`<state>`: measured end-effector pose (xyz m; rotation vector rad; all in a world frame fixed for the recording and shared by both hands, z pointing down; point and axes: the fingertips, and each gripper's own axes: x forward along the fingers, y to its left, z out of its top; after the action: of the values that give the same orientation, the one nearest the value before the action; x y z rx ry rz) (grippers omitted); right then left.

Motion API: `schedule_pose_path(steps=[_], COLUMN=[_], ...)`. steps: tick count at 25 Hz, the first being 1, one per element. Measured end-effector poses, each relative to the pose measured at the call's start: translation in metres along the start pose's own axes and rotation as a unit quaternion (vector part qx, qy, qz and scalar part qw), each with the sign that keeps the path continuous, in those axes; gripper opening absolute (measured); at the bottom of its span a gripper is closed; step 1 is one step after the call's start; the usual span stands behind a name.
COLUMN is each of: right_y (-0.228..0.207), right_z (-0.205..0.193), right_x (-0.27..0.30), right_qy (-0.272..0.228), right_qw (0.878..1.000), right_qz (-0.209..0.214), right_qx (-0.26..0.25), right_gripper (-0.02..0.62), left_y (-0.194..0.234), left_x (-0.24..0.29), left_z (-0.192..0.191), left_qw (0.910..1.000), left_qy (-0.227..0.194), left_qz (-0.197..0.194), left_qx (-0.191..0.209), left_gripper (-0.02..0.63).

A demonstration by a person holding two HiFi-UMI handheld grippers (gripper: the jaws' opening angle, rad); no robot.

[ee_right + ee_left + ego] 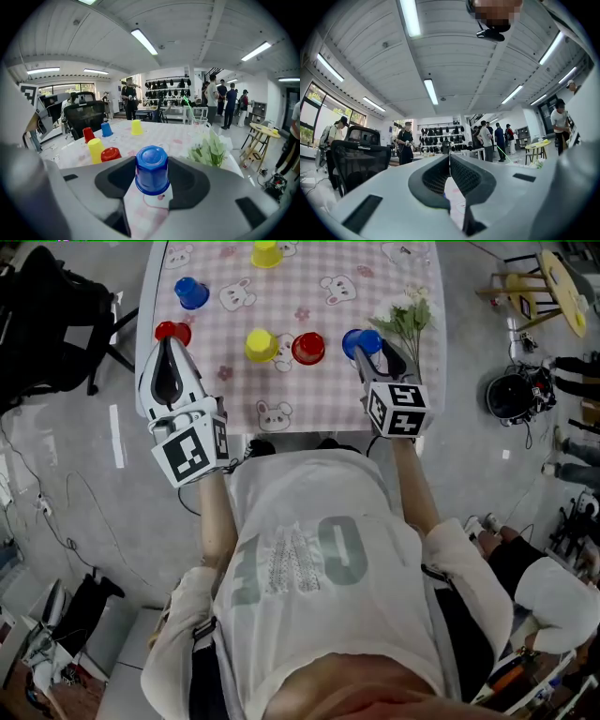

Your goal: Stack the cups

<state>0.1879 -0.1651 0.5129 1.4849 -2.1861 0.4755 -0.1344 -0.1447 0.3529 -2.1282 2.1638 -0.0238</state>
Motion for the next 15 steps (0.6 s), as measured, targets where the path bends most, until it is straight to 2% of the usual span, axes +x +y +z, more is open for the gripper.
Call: schedule_pose_path(steps=[9,15], right_y=[-0.006,-0.004], right_z=[-0.034,-0.038], right_x=[0.003,0.004], right_qy=[0.029,0.019], right_qw=[0.999,1.0], right_qz=[-0.012,-0.012], right_qx=[0.004,-0.003], right_gripper=[0.224,0.224], left_y=[-0.006,-0.011], left_x=[0.006,0.007], left_z=[0.002,0.001], left_qw=[1.0,0.9999], left_qy=[-0.002,0.001], left_qz=[-0.007,-0.012], left_qx=[0.005,0.006], left_gripper=[0.029,0.029])
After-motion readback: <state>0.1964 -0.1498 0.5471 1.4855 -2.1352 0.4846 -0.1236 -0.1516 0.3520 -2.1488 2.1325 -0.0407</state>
